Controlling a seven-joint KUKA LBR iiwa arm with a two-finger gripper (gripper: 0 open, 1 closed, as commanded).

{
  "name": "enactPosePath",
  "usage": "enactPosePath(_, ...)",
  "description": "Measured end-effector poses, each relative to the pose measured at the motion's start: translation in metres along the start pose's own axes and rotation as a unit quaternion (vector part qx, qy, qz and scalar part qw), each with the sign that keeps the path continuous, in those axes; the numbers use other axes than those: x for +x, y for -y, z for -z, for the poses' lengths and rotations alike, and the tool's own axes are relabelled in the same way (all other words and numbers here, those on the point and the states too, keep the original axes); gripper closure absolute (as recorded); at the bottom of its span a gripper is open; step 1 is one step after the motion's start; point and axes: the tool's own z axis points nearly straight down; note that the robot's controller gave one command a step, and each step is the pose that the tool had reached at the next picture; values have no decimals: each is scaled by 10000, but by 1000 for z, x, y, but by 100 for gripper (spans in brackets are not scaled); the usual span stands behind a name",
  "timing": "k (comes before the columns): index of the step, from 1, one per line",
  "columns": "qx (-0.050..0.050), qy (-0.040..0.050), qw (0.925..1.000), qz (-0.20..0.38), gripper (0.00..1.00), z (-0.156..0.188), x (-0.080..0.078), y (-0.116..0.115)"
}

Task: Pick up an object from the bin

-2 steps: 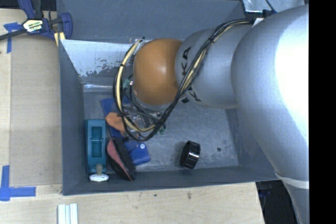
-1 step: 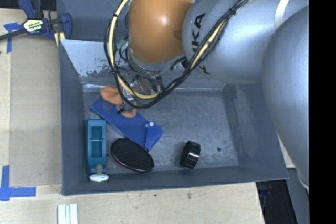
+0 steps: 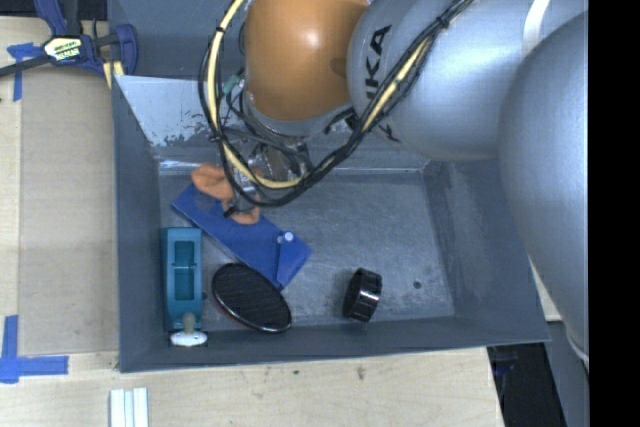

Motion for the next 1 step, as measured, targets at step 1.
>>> enactPosePath(1, 4, -24, 10000, -14, 100, 53, 3, 2)
